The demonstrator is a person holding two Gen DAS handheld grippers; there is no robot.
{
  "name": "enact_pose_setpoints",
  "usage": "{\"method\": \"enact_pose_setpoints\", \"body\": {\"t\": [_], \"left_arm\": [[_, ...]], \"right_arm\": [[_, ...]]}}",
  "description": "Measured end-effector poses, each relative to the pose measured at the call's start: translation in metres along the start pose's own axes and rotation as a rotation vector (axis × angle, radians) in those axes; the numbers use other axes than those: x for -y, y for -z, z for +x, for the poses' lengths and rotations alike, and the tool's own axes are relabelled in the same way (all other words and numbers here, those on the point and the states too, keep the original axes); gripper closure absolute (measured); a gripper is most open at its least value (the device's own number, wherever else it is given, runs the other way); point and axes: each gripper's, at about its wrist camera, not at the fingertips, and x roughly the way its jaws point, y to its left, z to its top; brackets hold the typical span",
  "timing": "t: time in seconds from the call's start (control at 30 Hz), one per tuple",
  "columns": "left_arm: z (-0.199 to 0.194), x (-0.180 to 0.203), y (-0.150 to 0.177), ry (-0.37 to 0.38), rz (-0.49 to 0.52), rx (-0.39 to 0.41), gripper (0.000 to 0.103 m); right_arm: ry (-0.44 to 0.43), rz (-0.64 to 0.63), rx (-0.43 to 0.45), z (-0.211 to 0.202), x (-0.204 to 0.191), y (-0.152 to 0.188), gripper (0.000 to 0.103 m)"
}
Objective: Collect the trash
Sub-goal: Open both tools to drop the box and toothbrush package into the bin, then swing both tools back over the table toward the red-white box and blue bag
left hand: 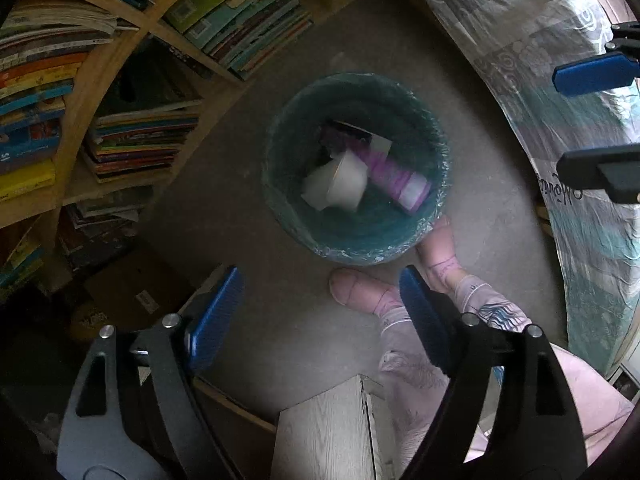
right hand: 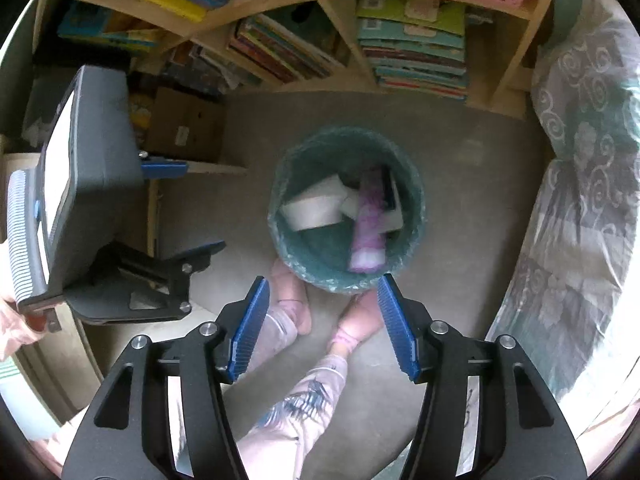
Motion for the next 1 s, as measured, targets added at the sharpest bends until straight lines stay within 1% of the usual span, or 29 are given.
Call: {"method": "enact_pose_setpoints", "body": {"t": [0.03, 0.07, 0.4, 0.43, 0.47, 0.53, 0.6, 0.63, 0.7, 0.77, 0.87, 0.97, 1.0], "left_arm": [[-0.002, -0.001, 0.001, -0.003, -0.003, 0.005, 0.019], [-0.003, -0.001, 0.002, -0.002, -0.005, 0.010, 0.018], [-0.031, -0.002, 0.012, 0.008, -0.035, 0.050, 0.017], [-0.036, -0.003, 0.014, 0.013, -0.041, 0.054, 0.012], [-0.040, -0.004, 0.016, 0.025, -0.049, 0.057, 0.011], [-0.054, -0.007, 0.022, 0.065, -0.079, 0.077, 0.010], [-0.071, -0.010, 0.030, 0.073, -0.104, 0.101, 0.010], [-0.082, -0.012, 0.035, 0.073, -0.115, 0.116, 0.010], [-0.107, -0.014, 0.045, 0.060, -0.132, 0.151, 0.007], [-0.127, -0.016, 0.054, 0.051, -0.136, 0.180, 0.007], [-0.165, -0.022, 0.071, 0.025, -0.159, 0.232, 0.007], [-0.206, -0.031, 0.094, -0.017, -0.199, 0.300, 0.007], [-0.225, -0.036, 0.107, -0.038, -0.227, 0.341, 0.007]], "right_arm": [[-0.002, -0.001, 0.000, -0.001, 0.000, 0.000, 0.045], [0.004, -0.005, 0.004, -0.004, 0.000, 0.001, 0.044], [0.014, -0.023, 0.040, -0.032, -0.008, 0.009, 0.041], [0.015, -0.029, 0.050, -0.038, -0.010, 0.009, 0.039], [0.016, -0.032, 0.061, -0.044, -0.012, 0.010, 0.035], [0.011, -0.042, 0.090, -0.060, -0.019, 0.010, 0.033], [-0.001, -0.054, 0.118, -0.076, -0.026, 0.010, 0.032], [-0.001, -0.069, 0.143, -0.090, -0.031, 0.009, 0.029], [-0.007, -0.095, 0.178, -0.109, -0.040, 0.008, 0.028], [-0.006, -0.128, 0.223, -0.135, -0.052, 0.005, 0.021], [-0.004, -0.173, 0.284, -0.166, -0.071, 0.000, 0.014], [0.025, -0.234, 0.347, -0.198, -0.095, -0.007, 0.013], [0.020, -0.263, 0.369, -0.208, -0.106, -0.010, 0.013]]}}
